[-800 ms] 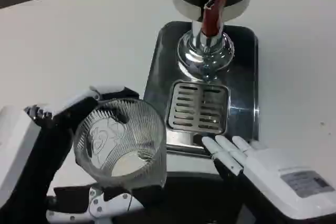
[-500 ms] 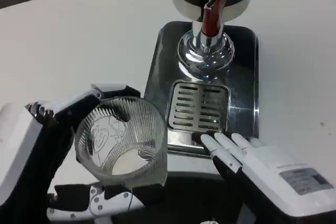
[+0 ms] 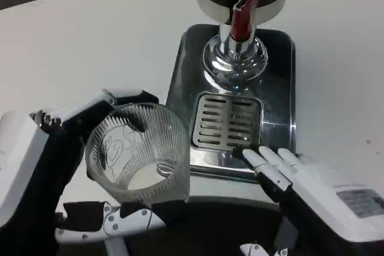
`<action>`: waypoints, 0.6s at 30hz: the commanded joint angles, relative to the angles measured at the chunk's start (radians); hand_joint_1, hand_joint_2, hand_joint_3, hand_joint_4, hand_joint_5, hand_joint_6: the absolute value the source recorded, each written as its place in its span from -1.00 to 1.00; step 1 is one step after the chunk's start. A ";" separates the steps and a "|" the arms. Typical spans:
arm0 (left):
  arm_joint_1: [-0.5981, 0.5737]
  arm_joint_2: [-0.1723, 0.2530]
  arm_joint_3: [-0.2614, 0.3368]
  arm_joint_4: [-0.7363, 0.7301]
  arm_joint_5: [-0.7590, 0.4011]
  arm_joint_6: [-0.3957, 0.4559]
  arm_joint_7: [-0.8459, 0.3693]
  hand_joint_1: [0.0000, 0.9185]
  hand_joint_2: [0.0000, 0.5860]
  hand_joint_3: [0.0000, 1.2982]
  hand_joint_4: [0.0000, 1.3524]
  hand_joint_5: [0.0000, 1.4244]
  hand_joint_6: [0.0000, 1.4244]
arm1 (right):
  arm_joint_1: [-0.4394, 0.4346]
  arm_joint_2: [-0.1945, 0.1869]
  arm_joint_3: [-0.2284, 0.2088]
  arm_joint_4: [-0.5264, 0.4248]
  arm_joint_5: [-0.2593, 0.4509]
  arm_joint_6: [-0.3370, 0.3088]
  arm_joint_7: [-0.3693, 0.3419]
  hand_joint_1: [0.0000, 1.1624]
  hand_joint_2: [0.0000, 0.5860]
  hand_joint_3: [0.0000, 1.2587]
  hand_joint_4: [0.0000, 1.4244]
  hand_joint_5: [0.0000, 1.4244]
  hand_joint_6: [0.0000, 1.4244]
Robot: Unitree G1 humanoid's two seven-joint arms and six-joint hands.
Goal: Grasp the cup under the faucet to collect the drink, then remove the cup.
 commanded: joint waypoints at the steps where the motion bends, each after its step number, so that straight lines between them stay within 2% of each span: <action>1: -0.016 -0.006 0.004 0.013 0.025 -0.009 0.029 0.29 -1.00 0.33 0.44 0.64 1.00 | 0.012 0.005 -0.037 -0.013 0.040 -0.026 -0.022 -0.24 0.51 -0.91 -1.00 -1.00 -1.00; 7: -0.060 0.008 0.021 0.074 0.056 -0.005 0.047 0.29 -1.00 0.33 0.44 0.64 1.00 | 0.049 0.011 -0.116 -0.013 0.116 -0.080 -0.039 -0.22 0.51 -0.91 -1.00 -1.00 -1.00; 11: -0.134 0.027 0.027 0.126 0.078 0.014 0.055 0.29 -1.00 0.33 0.44 0.64 1.00 | 0.078 0.008 -0.178 -0.013 0.174 -0.112 -0.046 -0.22 0.51 -0.90 -1.00 -1.00 -1.00; 18: -0.262 0.064 -0.022 0.231 0.151 0.034 0.073 0.29 -1.00 0.33 0.44 0.64 1.00 | 0.098 -0.003 -0.269 -0.013 0.269 -0.152 -0.045 -0.21 0.51 -0.90 -1.00 -1.00 -1.00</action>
